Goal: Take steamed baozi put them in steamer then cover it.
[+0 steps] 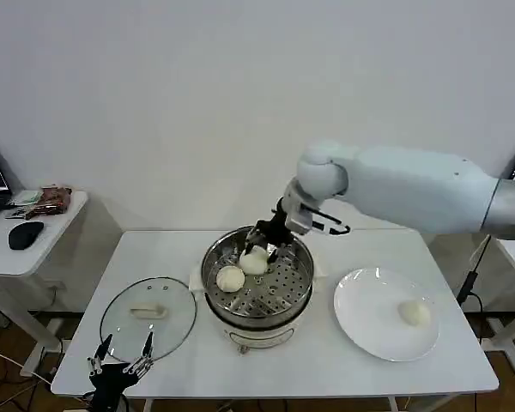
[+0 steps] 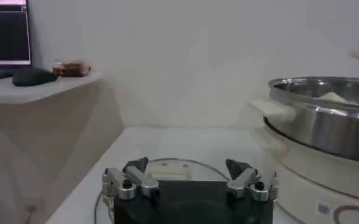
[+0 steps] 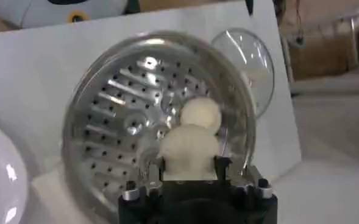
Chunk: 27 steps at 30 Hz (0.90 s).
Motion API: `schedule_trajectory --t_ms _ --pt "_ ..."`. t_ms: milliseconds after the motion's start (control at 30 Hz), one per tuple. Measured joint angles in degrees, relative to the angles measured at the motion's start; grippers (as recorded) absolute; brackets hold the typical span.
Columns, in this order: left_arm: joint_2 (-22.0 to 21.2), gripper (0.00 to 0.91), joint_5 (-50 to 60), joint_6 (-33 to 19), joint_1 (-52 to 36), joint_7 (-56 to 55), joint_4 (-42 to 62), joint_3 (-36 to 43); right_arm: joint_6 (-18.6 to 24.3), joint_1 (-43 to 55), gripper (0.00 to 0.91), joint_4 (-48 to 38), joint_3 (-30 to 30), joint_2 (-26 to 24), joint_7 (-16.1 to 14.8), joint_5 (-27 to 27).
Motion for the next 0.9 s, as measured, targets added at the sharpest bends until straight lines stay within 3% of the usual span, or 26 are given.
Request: schedule_trajectory --t_ms 900 --pt "-0.2 0.907 0.2 -0.2 1.8 0.0 -2.7 0.2 4.3 -3.4 0.554 6.6 -0.7 -0.7 2.2 -14.9"
